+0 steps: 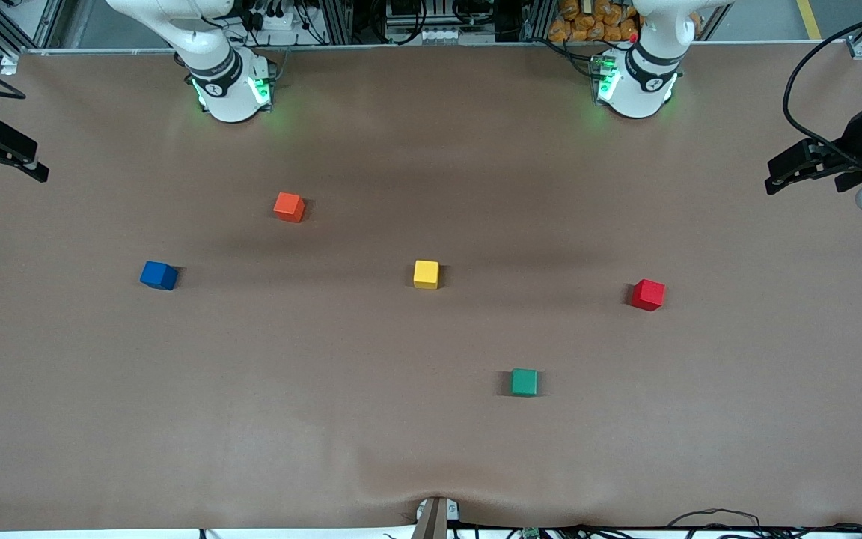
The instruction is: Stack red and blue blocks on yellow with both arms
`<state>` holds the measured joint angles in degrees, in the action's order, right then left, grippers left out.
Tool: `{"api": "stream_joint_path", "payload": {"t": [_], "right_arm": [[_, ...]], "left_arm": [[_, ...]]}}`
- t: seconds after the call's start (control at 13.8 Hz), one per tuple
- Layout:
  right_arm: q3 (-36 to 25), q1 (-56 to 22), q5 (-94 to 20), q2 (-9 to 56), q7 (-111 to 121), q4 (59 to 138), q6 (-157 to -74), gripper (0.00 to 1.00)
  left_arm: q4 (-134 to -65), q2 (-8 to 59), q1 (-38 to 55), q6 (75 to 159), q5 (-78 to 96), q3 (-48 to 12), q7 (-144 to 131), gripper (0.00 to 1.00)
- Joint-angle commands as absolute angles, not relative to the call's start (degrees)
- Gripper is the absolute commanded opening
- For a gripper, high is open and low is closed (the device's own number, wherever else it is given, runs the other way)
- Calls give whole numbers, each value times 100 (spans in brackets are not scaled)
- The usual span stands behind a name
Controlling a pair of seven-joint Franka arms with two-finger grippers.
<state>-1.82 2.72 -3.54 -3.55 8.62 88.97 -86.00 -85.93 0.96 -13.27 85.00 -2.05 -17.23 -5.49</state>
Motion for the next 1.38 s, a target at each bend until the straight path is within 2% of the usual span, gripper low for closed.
{"api": "stream_joint_path", "payload": {"t": [0.0,1.31], "right_arm": [[-158,290,-299,-316,861,8807,-8578,100],[-167,343,-290,-272,861,8798,-8587,100]], "left_arm": [[-8578,97,-1318,8543,-316,-1758,-492,100],[-8727,97,-1389,8683,-237,-1740,-510,100]]}}
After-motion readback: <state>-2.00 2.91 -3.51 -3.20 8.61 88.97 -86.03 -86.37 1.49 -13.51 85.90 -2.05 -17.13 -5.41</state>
